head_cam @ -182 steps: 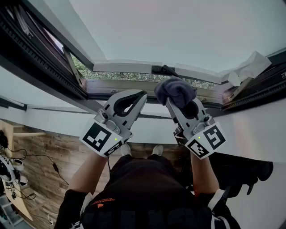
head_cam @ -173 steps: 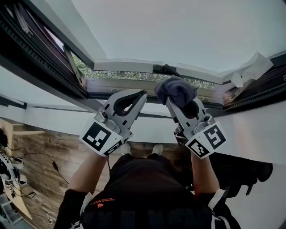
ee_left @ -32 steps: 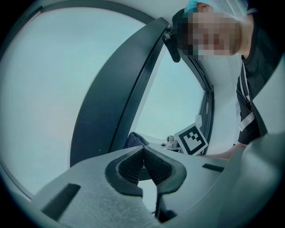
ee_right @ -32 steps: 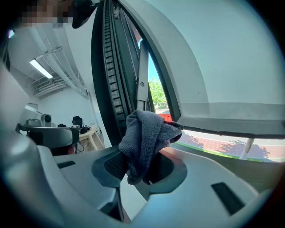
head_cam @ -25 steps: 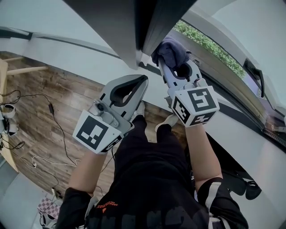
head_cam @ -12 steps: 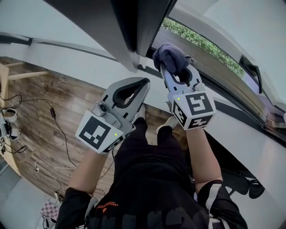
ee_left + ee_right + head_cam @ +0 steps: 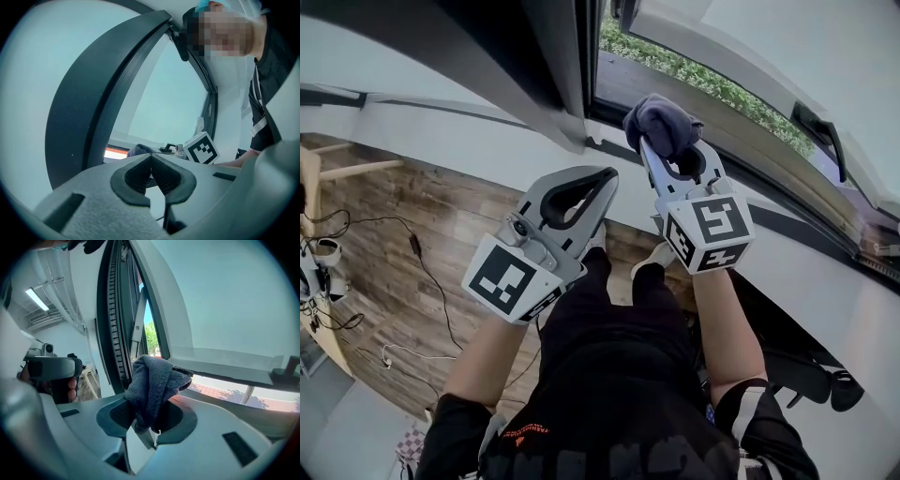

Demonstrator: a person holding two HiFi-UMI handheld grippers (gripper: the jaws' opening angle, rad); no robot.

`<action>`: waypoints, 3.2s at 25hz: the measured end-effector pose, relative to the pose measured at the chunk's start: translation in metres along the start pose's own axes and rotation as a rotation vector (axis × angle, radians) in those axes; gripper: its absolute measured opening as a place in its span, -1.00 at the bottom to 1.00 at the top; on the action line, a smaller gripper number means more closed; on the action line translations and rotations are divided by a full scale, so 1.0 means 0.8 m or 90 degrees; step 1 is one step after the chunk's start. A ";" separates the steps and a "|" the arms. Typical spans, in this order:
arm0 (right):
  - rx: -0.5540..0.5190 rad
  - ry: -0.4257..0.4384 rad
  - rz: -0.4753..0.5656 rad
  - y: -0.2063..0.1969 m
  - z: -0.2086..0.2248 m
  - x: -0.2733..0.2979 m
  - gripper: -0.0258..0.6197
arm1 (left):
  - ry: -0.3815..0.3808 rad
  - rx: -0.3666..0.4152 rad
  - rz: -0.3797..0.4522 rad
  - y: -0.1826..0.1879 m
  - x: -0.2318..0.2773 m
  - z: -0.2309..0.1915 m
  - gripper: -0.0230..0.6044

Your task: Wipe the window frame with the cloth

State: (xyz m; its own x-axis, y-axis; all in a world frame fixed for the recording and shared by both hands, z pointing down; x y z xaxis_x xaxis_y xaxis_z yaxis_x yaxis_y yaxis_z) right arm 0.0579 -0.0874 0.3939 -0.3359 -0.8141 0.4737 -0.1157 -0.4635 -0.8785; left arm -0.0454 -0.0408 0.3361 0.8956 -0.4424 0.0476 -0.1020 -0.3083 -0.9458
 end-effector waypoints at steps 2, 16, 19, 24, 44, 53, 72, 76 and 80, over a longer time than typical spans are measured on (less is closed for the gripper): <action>0.005 -0.002 0.001 -0.002 0.005 -0.004 -0.57 | -0.004 0.002 -0.003 0.000 0.005 0.004 -0.86; 0.025 -0.016 0.004 -0.016 0.037 -0.031 -0.57 | -0.029 0.010 -0.018 -0.001 0.040 0.031 -0.86; 0.030 -0.021 0.004 -0.019 0.045 -0.038 -0.57 | -0.036 0.012 -0.019 0.000 0.048 0.037 -0.86; 0.037 -0.030 0.005 -0.024 0.058 -0.048 -0.57 | -0.047 0.013 -0.024 -0.003 0.059 0.047 -0.86; 0.060 -0.060 0.010 -0.040 0.098 -0.083 -0.57 | -0.078 0.021 -0.036 -0.008 0.092 0.082 -0.86; 0.060 -0.065 0.010 -0.036 0.098 -0.087 -0.57 | -0.071 0.020 -0.033 -0.008 0.086 0.080 -0.86; -0.097 0.015 0.209 0.173 -0.020 -0.101 -0.57 | 0.012 0.079 0.048 0.091 0.000 0.036 -0.86; -0.120 0.027 0.235 0.204 -0.043 -0.101 -0.57 | 0.033 0.093 0.065 0.111 -0.021 0.023 -0.86; -0.136 0.035 0.258 0.230 -0.057 -0.101 -0.57 | 0.047 0.101 0.079 0.124 -0.032 0.014 -0.86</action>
State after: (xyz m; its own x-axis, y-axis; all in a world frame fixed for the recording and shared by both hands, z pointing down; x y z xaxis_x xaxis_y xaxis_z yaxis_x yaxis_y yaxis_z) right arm 0.0209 -0.0907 0.1909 -0.4429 -0.8921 0.0898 -0.1525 -0.0238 -0.9880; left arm -0.0735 -0.0504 0.2375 0.8458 -0.5306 -0.0550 -0.1352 -0.1134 -0.9843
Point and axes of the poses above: the fingertips, and each gripper's own axes: x forward along the fingers, z to its right, y out of its top, the point moved 3 cm from there along -x, backward along the fingers, and after that the axes turned 6 degrees about -y, right-handed, at the moved point
